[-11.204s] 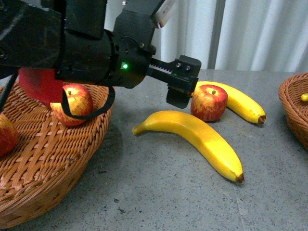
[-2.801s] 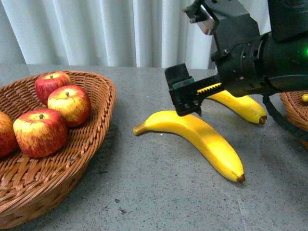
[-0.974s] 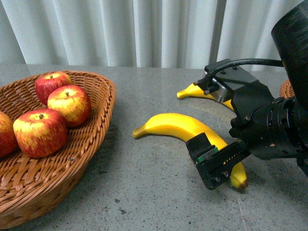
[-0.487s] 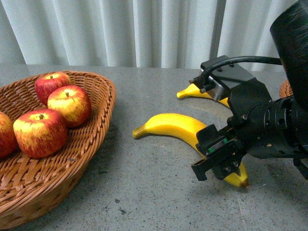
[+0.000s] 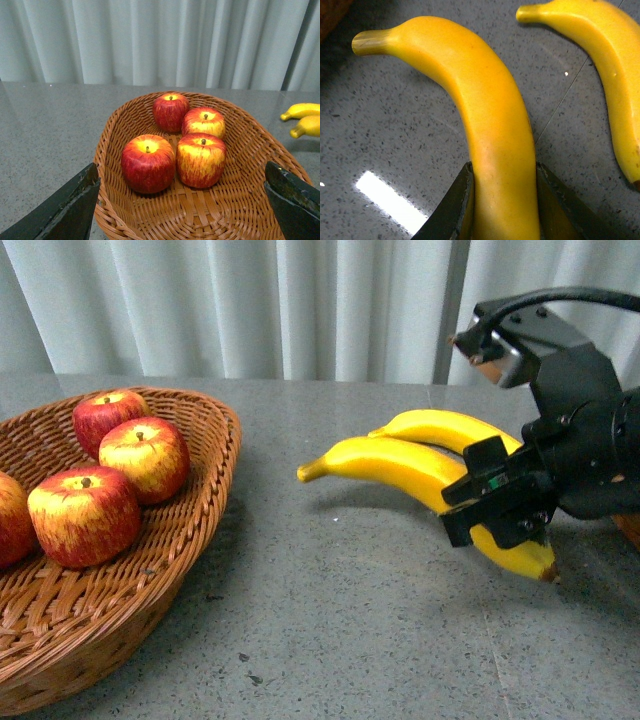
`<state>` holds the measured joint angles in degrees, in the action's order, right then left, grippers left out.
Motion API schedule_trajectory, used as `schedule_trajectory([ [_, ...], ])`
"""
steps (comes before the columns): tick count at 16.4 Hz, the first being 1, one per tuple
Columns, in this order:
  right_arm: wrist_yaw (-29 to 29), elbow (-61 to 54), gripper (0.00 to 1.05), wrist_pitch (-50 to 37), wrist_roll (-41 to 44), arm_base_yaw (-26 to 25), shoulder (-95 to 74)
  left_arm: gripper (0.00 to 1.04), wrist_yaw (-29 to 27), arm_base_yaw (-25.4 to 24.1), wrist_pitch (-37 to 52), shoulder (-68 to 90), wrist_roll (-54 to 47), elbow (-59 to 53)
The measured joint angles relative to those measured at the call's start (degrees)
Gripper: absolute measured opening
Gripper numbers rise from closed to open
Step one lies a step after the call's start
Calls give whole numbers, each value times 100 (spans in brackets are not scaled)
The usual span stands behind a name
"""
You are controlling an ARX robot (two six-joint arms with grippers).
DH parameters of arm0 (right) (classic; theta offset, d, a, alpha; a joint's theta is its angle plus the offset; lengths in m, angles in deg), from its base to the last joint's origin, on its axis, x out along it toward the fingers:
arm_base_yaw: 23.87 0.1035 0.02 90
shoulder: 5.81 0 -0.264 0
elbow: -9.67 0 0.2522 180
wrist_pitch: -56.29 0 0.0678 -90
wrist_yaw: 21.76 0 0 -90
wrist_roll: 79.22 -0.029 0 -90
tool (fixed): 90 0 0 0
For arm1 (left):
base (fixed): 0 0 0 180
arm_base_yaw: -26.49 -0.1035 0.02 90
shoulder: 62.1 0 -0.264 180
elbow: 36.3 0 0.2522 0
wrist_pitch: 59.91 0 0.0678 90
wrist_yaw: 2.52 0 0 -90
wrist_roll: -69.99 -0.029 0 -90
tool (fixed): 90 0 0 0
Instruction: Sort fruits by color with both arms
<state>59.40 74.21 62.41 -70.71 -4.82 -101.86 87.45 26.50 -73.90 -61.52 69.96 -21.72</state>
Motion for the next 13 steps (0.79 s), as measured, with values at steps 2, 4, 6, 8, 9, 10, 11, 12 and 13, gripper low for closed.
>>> schedule_trajectory([
  [2, -179, 107, 29, 20, -142, -151, 177, 98, 0, 0, 0, 0, 2, 0],
  [4, -455, 205, 29, 48, -323, -476, 407, 98, 0, 0, 0, 0, 2, 0],
  [6, -883, 262, 29, -4, -533, -1067, 634, 98, 0, 0, 0, 0, 2, 0],
  [8, -1182, 127, 29, -437, -463, -2090, 1025, 98, 2, 0, 0, 0, 2, 0],
  [9, -1329, -46, 29, -529, -343, -2590, 1198, 98, 2, 0, 0, 0, 2, 0],
  [10, -1414, -295, 29, -667, -131, -3062, 1318, 98, 2, 0, 0, 0, 2, 0],
  [11, -1606, -625, 29, -723, 120, -3491, 1456, 98, 2, 0, 0, 0, 0, 0],
  [12, -1753, -850, 29, -710, 306, -3764, 1530, 98, 2, 0, 0, 0, 2, 0],
  [13, -1840, -997, 29, -713, 420, -3967, 1558, 98, 2, 0, 2, 0, 2, 0],
])
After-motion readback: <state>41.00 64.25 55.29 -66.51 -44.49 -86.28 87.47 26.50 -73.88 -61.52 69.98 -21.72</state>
